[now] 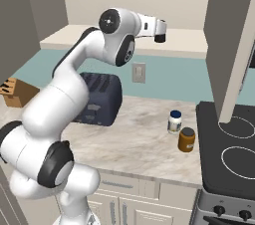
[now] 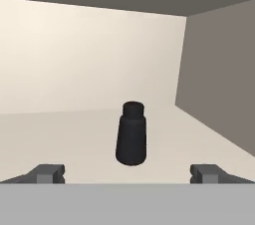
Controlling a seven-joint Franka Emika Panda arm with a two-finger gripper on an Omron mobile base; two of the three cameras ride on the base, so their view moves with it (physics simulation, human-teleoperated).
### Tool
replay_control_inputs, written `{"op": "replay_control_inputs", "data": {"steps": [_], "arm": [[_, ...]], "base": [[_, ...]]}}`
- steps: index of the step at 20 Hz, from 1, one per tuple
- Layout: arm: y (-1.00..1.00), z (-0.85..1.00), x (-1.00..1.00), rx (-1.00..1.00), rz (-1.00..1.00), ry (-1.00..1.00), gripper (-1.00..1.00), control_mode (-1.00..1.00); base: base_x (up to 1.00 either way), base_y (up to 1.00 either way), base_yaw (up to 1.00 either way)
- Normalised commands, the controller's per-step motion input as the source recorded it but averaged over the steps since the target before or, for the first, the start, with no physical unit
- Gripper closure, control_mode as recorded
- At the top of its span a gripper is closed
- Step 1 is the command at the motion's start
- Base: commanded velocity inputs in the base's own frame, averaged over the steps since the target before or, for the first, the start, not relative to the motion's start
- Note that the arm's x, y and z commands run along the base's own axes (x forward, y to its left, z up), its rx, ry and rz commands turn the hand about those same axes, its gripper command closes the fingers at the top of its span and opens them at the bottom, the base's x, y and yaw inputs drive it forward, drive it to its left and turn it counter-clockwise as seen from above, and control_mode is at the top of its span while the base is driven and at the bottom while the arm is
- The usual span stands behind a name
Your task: Collect the turmeric, mayonnaise, and shaker from the cabinet and place them next to the stove.
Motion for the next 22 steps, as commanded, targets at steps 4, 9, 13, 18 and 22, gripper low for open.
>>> {"op": "replay_control_inputs", "data": {"steps": [4,9,13,18,22], "arm": [[-0.09,-0.06,0.29,0.00,0.00,0.04,-1.00,-1.00],[-0.08,-0.08,0.26,0.00,0.00,0.04,-1.00,-1.00],[-0.07,-0.06,0.22,0.00,0.00,0.03,-1.00,-1.00],[-0.09,-0.02,0.22,0.00,0.00,0.03,-1.00,-1.00],[-0.11,-0.01,0.22,0.00,0.00,0.04,-1.00,-1.00]], "base": [[0.00,0.00,0.00],[0.00,0.00,0.00],[0.00,0.00,0.00],[0.00,0.00,0.00],[0.00,0.00,0.00]]}}
